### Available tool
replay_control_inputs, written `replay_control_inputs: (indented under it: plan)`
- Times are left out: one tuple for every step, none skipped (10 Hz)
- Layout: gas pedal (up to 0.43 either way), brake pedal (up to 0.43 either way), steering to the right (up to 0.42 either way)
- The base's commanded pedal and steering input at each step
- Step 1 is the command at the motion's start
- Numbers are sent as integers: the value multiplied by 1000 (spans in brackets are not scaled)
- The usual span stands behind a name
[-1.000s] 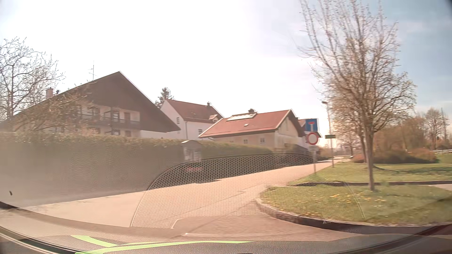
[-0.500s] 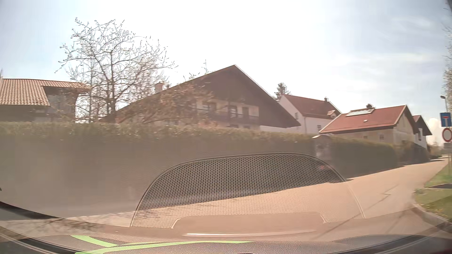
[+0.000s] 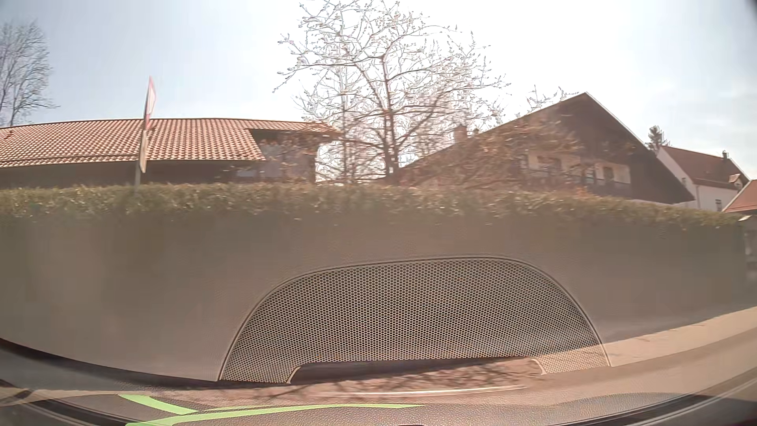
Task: Follow the waypoints while adhering to traffic rules and regulations
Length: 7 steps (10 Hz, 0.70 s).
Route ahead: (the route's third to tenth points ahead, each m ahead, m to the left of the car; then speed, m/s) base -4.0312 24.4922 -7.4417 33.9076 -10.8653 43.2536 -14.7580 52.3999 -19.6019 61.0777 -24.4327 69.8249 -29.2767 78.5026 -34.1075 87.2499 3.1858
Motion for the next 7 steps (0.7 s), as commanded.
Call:
replay_control_inputs:
  plan:
    - [0, 12, -967]
    - [0, 91, -967]
    - [0, 171, -967]
    - [0, 232, -967]
    - [0, 250, -966]
    - [0, 262, -964]
    - [0, 287, -963]
